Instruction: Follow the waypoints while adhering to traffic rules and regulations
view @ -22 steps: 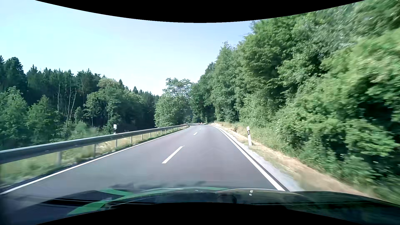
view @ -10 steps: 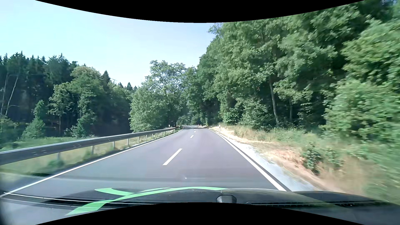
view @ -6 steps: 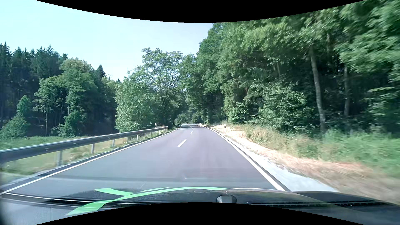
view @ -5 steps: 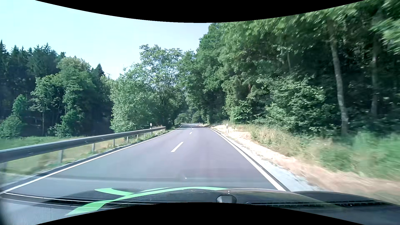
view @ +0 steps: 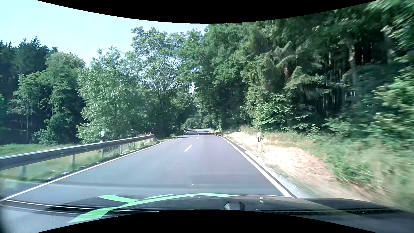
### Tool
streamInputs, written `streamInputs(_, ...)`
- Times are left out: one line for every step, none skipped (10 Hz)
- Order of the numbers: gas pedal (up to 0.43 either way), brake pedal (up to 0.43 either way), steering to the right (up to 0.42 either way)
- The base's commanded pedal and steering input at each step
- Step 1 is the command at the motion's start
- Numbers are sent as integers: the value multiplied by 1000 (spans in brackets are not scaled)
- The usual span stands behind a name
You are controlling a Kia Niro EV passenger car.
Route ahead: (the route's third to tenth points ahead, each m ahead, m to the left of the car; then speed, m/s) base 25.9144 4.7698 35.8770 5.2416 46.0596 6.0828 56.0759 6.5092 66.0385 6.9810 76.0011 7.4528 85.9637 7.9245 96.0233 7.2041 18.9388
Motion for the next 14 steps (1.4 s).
streamInputs(87, 0, -20)
streamInputs(87, 0, -20)
streamInputs(79, 0, -21)
streamInputs(79, 0, -21)
streamInputs(79, 0, -21)
streamInputs(79, 0, -21)
streamInputs(79, 0, -21)
streamInputs(79, 0, -21)
streamInputs(79, 0, -21)
streamInputs(79, 0, -21)
streamInputs(87, 0, -20)
streamInputs(87, 0, -20)
streamInputs(87, 0, -20)
streamInputs(98, 0, -18)
